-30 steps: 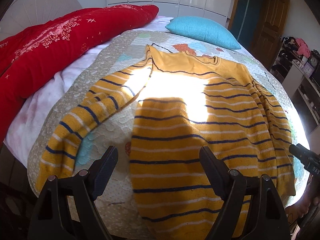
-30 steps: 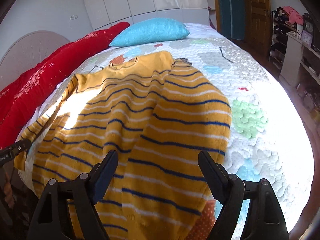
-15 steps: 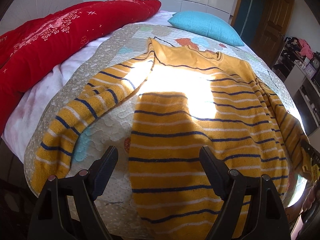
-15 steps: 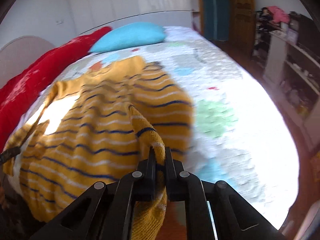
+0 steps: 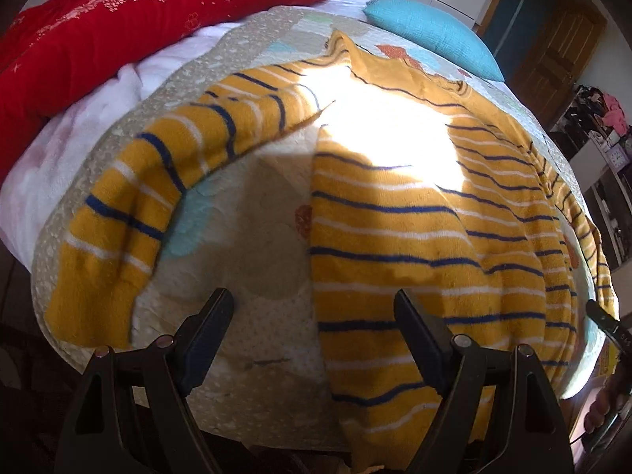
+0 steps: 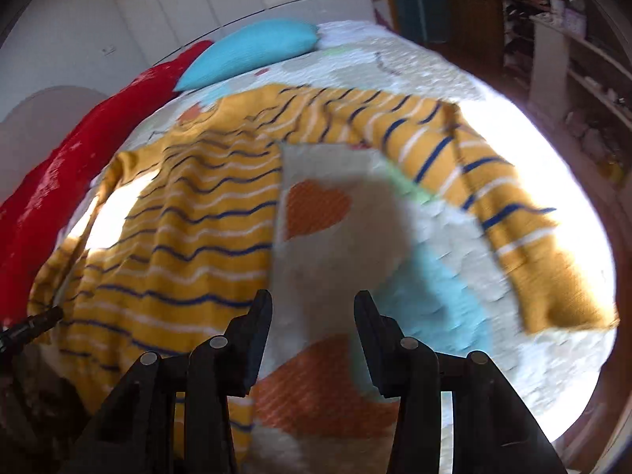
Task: Fold small clothes
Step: 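Grasp the cuff of a yellow striped sleeve with the right tool, then lift the held sleeve and lay it across the sweater body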
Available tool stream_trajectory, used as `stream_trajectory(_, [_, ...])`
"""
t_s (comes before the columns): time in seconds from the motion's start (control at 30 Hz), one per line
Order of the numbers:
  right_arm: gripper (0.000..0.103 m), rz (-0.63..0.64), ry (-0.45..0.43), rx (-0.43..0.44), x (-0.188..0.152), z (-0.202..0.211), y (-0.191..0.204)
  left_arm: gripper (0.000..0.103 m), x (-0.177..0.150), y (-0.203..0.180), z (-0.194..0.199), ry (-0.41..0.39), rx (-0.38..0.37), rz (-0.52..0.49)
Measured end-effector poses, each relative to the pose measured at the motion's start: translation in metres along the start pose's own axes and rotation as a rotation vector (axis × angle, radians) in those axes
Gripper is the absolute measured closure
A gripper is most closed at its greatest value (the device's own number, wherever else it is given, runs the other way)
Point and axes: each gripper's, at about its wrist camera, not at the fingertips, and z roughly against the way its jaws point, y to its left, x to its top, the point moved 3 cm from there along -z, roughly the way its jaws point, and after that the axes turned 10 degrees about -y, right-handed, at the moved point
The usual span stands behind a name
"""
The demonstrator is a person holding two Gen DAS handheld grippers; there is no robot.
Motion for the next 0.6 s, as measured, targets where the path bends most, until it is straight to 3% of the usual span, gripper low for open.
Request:
stream_trajectory(0.03, [0.055,0.002,0.019,0.039,-0.009,-0.012,0.009,0.021,-0.004,-0.006,0.0,-0.002,-0.005,-0.026])
stream_trajectory(0.1, [0.053,0.051,-0.004,0.001,-0.021,-0.021,0.029,0.022,-0.011,-0.019,0.001,-0.016,-0.001,-0.092])
stream_trajectory(0.17, [0.071,0.063,-0.009,-0.001,-0.021,-0.025,0.045,0.057,-0.014,-0.027,0.002,-0.02,-0.011,-0.122])
stream_trajectory(0.2, [0.092,0.031,0.009,0.047,-0.018,-0.027,0.049,0.085,-0.014,-0.028,0.005,-0.018,-0.013,-0.131])
stream_trajectory(0.23, [0.092,0.0,0.022,0.074,-0.016,-0.029,0.051,0.095,-0.013,-0.028,0.007,-0.014,-0.032,-0.123])
stream_trajectory(0.47, [0.094,-0.038,0.01,0.083,-0.029,-0.004,0.031,0.097,-0.011,-0.001,0.034,-0.019,-0.028,-0.042])
stream_trajectory(0.5, [0.094,-0.042,0.013,0.08,-0.033,-0.001,0.031,0.103,-0.014,0.003,0.038,-0.018,-0.015,-0.041])
stream_trajectory(0.6, [0.096,-0.033,0.049,0.067,-0.05,0.006,0.03,0.103,-0.024,0.016,0.045,-0.015,0.061,-0.052])
